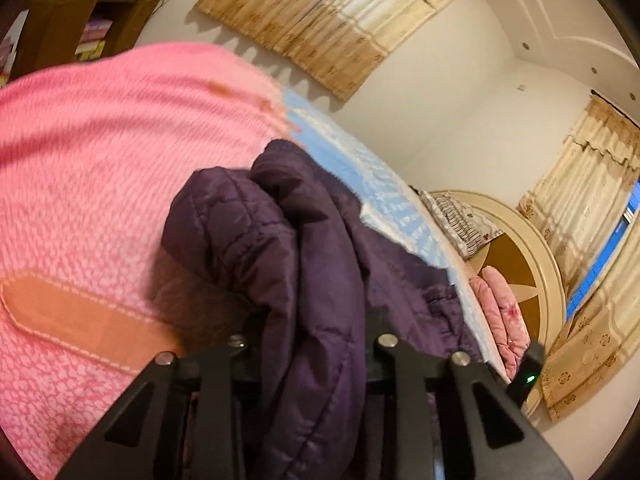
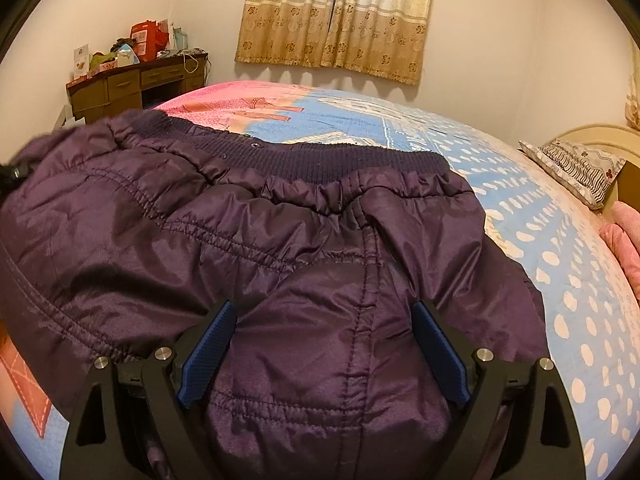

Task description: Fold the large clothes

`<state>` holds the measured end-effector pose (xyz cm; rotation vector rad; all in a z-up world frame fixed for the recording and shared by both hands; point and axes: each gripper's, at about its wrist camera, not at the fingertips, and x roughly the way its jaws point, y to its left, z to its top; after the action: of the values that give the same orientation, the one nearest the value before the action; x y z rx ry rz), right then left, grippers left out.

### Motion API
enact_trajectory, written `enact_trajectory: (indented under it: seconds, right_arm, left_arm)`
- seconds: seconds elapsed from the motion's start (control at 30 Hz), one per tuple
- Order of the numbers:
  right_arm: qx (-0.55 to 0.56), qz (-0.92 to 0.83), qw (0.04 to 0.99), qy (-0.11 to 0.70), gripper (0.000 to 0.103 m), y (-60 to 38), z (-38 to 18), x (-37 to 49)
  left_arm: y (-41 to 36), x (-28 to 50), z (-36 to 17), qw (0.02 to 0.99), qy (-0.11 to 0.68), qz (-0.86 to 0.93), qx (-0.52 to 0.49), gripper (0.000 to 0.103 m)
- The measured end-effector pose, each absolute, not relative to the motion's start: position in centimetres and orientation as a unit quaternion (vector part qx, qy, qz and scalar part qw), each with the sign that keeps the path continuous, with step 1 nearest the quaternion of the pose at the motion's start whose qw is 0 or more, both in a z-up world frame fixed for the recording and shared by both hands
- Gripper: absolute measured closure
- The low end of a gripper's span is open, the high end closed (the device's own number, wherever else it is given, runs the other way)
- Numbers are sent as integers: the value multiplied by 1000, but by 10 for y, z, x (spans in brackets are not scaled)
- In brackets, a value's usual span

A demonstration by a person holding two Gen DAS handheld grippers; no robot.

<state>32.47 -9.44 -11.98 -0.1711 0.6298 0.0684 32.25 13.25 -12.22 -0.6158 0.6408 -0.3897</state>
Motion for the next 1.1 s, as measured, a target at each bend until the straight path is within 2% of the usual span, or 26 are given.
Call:
enact_trajectory:
  seconds: [0.27, 0.63, 0.87, 1.1]
  right_arm:
    - [-79, 37, 947, 310, 13, -101, -120, 325]
    - [-77, 69, 939, 328, 9, -114, -111, 325]
    - [37, 68, 960, 271, 9, -176, -83, 280]
    - [143, 16, 960, 240, 9, -254, -85, 245]
  left_arm:
    - [84, 324, -66, 920, 268, -198, -206, 76]
    - [3, 328, -23, 933, 247, -241, -107, 76]
    - [-52, 332, -18, 935, 251, -249, -38, 76]
    - [-118, 325, -35, 931, 252, -259, 52, 76]
